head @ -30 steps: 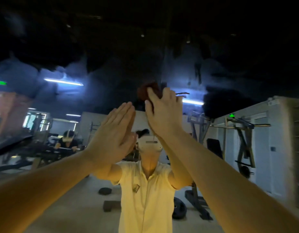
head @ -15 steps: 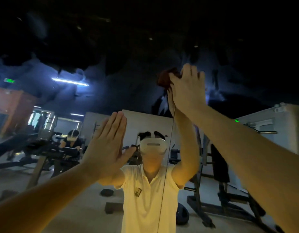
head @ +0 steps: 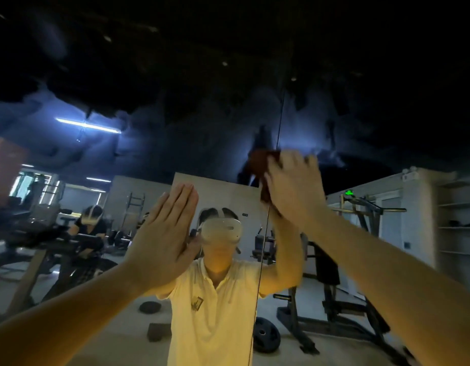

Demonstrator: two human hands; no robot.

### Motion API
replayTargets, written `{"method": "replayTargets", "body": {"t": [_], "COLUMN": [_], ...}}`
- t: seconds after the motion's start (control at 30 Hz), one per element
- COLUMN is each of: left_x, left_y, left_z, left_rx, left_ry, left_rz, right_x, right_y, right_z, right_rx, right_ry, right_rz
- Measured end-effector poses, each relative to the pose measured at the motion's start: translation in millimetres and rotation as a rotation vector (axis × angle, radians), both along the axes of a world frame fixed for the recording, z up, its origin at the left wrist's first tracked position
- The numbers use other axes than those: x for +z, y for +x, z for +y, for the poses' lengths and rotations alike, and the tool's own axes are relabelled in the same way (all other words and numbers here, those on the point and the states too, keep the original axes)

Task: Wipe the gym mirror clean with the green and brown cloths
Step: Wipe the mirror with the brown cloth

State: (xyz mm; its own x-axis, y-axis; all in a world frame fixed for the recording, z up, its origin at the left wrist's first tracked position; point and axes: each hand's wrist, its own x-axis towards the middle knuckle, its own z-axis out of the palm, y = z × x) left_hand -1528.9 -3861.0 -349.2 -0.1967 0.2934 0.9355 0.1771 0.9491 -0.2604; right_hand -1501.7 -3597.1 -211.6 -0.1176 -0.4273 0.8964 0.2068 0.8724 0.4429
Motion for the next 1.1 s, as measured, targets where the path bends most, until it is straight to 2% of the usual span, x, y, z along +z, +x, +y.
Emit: {"method": "replayTargets", "body": {"t": [0.07,0.17,0.27,0.33,0.4,0.43,0.53,0.6,0.7,0.77,0.9,1.0,1.1], "left_x": [1,3,3,4,4,4,4,4,6,6,5,8,8], "left_y": [-1,-1,-2,-1,0,0,1,1,4,3,8,15,22], "left_z": [-1,-4,-5,-3,-1,0,-1,-4,-5,-5,-6,-5,2], "left_rx": [0.002,-0.007,-0.003,-0.001,-0.018,-0.024,-0.011,0.002,0.023,0.025,0.061,0.109,0.141], "left_ry": [-0.01,-0.015,-0.011,-0.009,0.001,0.001,-0.02,-0.039,-0.04,-0.034,-0.053,-0.053,-0.026], "left_rz": [0.009,0.012,-0.008,-0.028,-0.026,-0.021,-0.007,-0.022,-0.062,-0.07,-0.076,-0.095,-0.098], "right_x": [25,-24,-115,-138,-114,-90,1,38,12,-45,-163,-187,-176], "right_y": [6,9,13,17,21,22,17,12,2,1,13,15,17], "right_z": [-15,-30,-16,-1,3,0,-21,-40,-60,-57,-27,-5,3], "right_rx": [0.06,0.184,0.285,0.216,0.081,0.019,-0.051,-0.037,0.091,0.209,0.305,0.285,0.266], "right_ry": [-0.14,-0.211,-0.046,0.147,0.256,0.233,-0.038,-0.205,-0.29,-0.2,0.134,0.32,0.365], "right_rz": [0.016,-0.053,-0.135,-0.201,-0.224,-0.201,-0.015,0.038,0.006,-0.059,-0.28,-0.319,-0.239]}}
